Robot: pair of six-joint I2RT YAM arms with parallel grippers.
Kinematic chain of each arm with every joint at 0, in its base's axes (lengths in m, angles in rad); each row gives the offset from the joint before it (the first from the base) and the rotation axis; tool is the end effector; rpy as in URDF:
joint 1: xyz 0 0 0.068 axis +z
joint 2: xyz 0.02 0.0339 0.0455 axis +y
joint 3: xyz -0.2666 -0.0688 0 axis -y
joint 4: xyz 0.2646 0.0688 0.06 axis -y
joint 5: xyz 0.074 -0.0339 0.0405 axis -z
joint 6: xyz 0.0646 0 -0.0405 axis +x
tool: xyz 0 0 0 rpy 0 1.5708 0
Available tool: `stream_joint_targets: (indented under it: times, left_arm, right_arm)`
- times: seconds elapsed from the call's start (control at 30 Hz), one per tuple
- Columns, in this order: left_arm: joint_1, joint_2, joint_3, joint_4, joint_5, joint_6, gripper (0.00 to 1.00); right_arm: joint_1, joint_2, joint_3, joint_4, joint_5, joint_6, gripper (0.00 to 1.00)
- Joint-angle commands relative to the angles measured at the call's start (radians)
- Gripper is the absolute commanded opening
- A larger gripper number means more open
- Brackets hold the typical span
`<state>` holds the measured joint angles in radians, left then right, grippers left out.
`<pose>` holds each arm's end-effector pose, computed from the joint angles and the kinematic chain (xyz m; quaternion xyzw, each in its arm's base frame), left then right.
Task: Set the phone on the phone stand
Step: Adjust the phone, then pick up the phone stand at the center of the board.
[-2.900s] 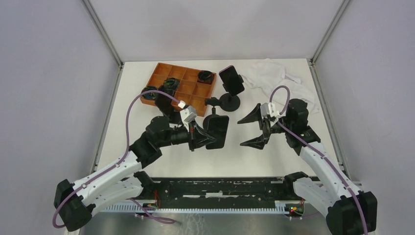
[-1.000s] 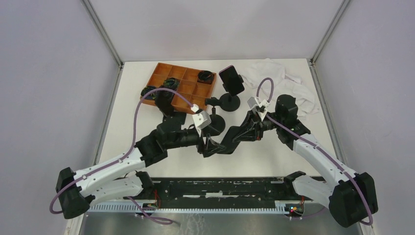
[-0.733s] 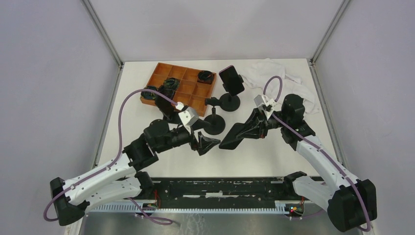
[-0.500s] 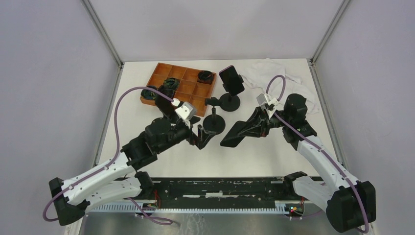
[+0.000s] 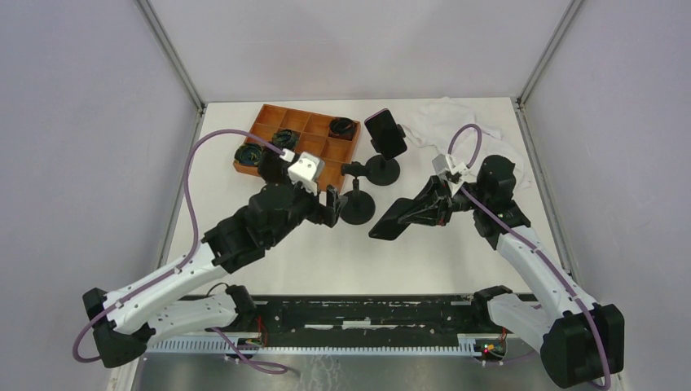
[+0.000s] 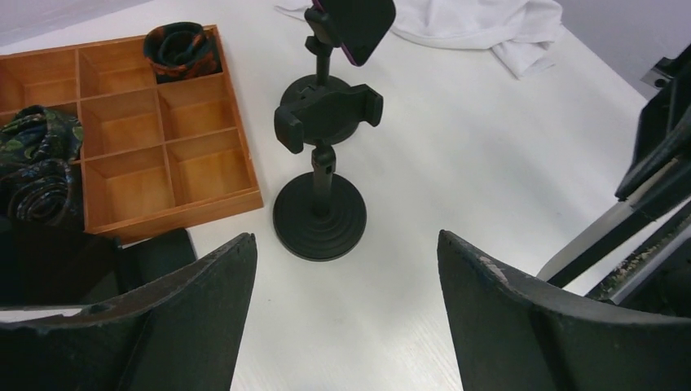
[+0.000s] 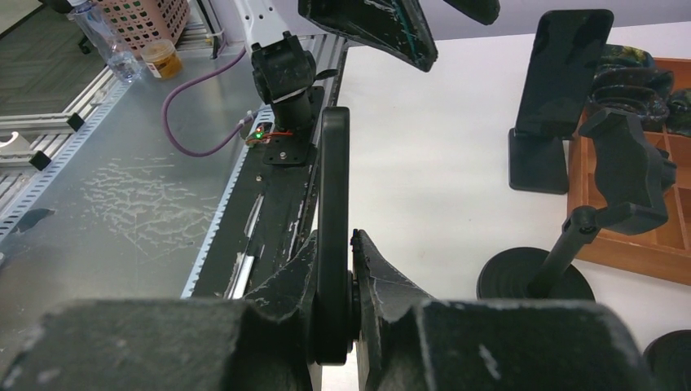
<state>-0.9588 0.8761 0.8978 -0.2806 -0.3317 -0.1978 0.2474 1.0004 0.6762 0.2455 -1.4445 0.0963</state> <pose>0.1569 -0.1869 0.3495 0.1968 0.7631 -0.2192 0.5752 0.2052 0.1179 0.3040 -0.4890 0.5156 0.5654 0.4188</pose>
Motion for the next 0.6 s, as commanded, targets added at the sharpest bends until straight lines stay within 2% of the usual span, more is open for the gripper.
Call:
stream_joint_targets:
  times: [0.0,0.17,0.4,0.57]
  left_arm:
    - [0.006,0.068,0.088,-0.034,-0.072,0.007,0.84]
    - [0.010,0.173,0.149,-0.057,-0.135,0.021,0.76]
    - [0.033,0.305,0.208,-0.022,-0.143,0.040,0.62]
    - [0.084,0.399,0.264,-0.015,-0.137,0.031,0.61]
  right_arm:
    - [-0.010,-0.012,0.022,0.021,-0.030,-0.024,0.00]
    - [-0.015,-0.010,0.023,0.014,-0.026,-0.029,0.00]
    - [-0.020,-0.012,0.022,0.011,-0.025,-0.033,0.00]
    - [-0.024,-0.018,0.022,0.009,-0.026,-0.037,0.00]
